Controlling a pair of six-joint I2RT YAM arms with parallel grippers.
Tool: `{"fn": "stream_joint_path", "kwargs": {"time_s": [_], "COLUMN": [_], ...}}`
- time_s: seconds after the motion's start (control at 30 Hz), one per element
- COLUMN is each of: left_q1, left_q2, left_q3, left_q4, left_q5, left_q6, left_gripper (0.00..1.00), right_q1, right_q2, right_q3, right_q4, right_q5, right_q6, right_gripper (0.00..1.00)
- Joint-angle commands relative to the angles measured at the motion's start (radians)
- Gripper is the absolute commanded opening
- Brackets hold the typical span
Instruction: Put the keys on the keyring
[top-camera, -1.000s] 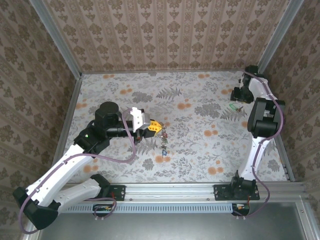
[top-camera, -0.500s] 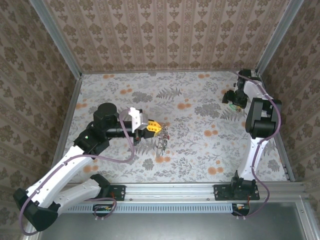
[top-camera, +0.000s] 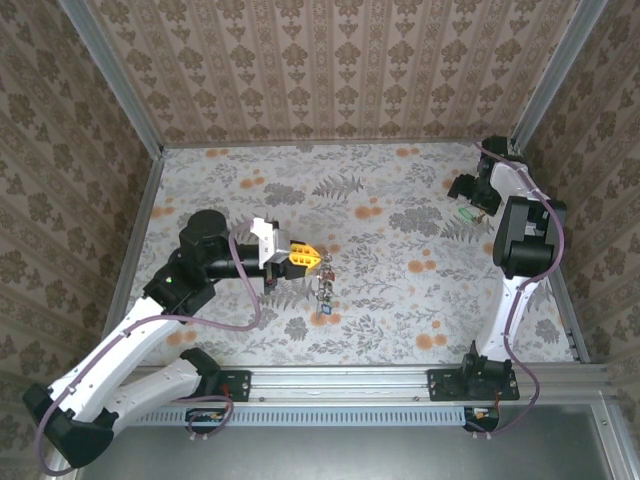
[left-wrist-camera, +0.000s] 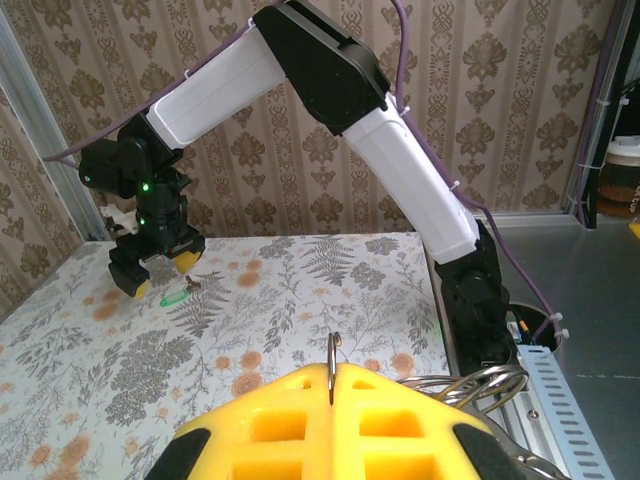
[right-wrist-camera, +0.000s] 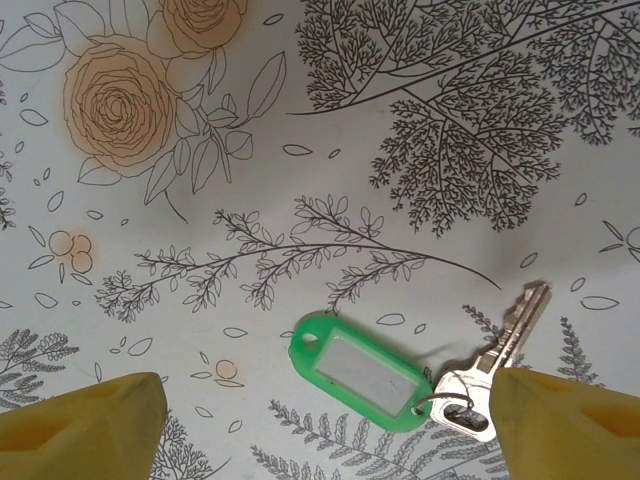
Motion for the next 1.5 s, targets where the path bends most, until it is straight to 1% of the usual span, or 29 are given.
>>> {"fn": "stream_joint_path", "kwargs": {"time_s": [0.0,0.2,0.27,0.37,0.43,0.7,0.83,0.97,1.13,1.33,1.47], "left_q1": [-0.003,-0.004,-0.003,-0.003,-0.003,-0.019,-0.025,-0.025,-0.025,-0.024,-0.024], "left_q2": [-0.023,-0.047,-0.05,-0.049,-0.049,-0.063,-0.064,-0.063,-0.063,-0.064,-0.073], "left_q3": [0.0,-0.005,-0.006,-0.004,-0.007,-0.006,-0.006,-0.004,-0.003,-0.004,-0.005], "left_q4": [0.058,0.057,0.058,0.068,0.078,0.068,0.064,0.058,0.049,0.049,0.045], "left_q5": [0.03,0.024,0.023,0.036,0.045,0.042,0.037,0.036,0.027,0.026,0.023], "left_q6": [-0.019,-0.012,-0.012,-0.02,-0.029,-0.026,-0.02,-0.017,-0.008,-0.008,-0.004], "left_gripper": [0.0,0.0,0.0,0.0,0.0,0.0,0.0,0.0,0.0,0.0,0.0], "right_q1": [0.0,0.008,0.027,0.054,0.068,0.062,0.055,0.042,0.032,0.032,0.054], "right_q2": [0.016,0.021,-0.006,-0.061,-0.068,-0.019,-0.004,0.022,0.041,0.061,0.065], "right_q3": [0.073,0.095,0.06,-0.038,-0.069,-0.072,-0.075,-0.054,-0.041,-0.037,-0.041], "right_q4": [-0.056,-0.098,-0.083,-0.011,0.011,0.018,0.052,0.072,0.077,0.073,0.064], "right_q5": [0.029,-0.006,0.006,0.012,0.02,0.022,0.014,-0.027,-0.066,-0.092,-0.103], "right_q6": [0.029,0.034,0.03,0.053,0.059,0.061,0.098,0.152,0.175,0.171,0.161], "right_gripper": [0.86,0.84,0.84,0.84,0.84,0.84,0.85,0.85,0.85,0.85,0.84]}}
